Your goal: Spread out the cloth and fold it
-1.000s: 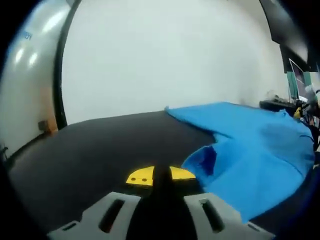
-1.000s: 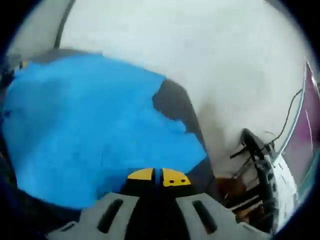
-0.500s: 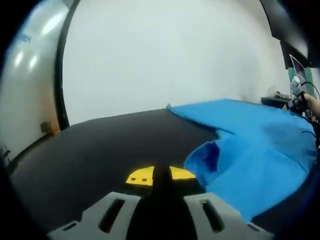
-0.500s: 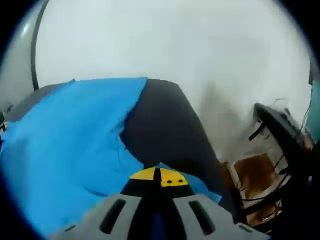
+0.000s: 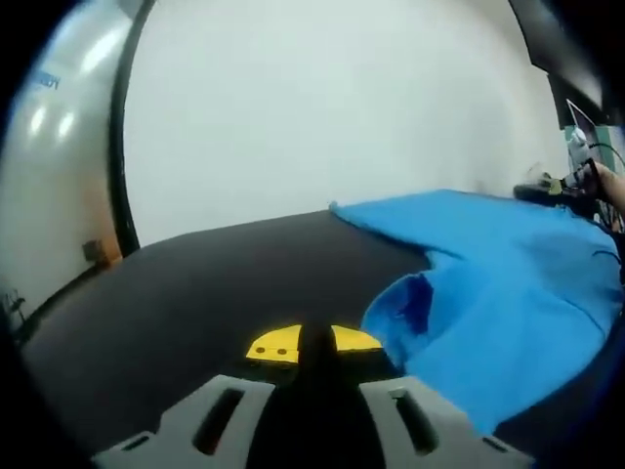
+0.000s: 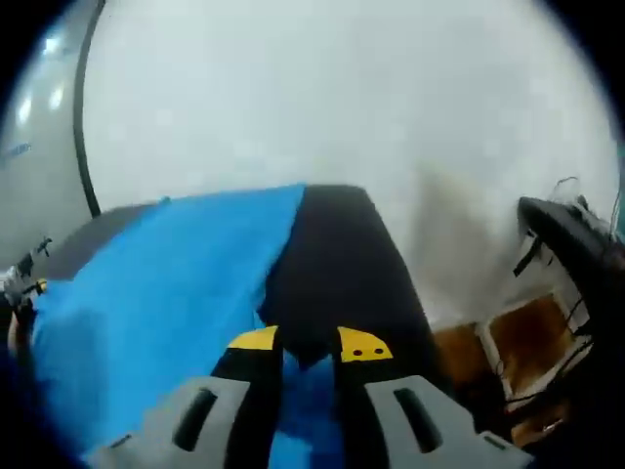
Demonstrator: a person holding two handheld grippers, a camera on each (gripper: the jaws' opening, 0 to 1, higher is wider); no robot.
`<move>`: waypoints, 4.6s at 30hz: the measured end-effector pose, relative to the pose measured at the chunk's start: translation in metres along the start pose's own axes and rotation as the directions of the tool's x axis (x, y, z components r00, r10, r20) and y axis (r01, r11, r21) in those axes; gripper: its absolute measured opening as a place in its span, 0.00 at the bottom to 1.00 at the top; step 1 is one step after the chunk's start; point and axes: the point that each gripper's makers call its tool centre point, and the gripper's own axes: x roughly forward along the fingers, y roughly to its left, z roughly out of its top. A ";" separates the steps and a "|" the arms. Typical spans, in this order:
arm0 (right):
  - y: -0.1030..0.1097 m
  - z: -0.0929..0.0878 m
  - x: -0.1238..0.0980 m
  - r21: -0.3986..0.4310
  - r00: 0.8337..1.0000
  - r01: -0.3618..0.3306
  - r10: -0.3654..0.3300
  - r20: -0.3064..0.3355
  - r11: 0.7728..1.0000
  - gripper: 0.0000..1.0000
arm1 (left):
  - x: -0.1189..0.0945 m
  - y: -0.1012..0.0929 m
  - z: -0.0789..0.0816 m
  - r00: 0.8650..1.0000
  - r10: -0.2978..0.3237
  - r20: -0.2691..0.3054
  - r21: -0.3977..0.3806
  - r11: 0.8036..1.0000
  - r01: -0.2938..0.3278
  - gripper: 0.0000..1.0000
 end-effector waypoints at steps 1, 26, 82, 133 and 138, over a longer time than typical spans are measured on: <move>-0.003 -0.015 0.003 -0.036 0.998 0.024 -0.026 -0.062 0.999 0.18 | 0.000 0.000 0.000 1.000 0.001 0.001 -0.002 1.000 -0.001 0.10; -0.041 0.056 0.038 -0.027 0.961 0.177 -0.167 0.218 0.984 0.07 | 0.000 0.003 -0.003 1.000 0.023 -0.016 0.019 1.000 -0.023 0.10; -0.049 -0.035 -0.097 -0.684 0.723 0.583 -0.665 0.189 0.439 0.00 | 0.000 -0.009 -0.001 1.000 -0.008 0.000 0.098 0.995 0.008 0.10; 0.099 0.027 -0.079 -0.068 0.654 -0.383 0.322 0.684 0.921 0.13 | 0.005 -0.076 0.014 0.909 -0.335 -0.247 -0.331 0.911 0.246 0.10; 0.100 0.028 -0.081 -0.102 0.647 -0.373 0.337 0.683 0.922 0.13 | 0.023 -0.066 0.042 0.902 -0.371 -0.220 -0.385 0.883 0.269 0.04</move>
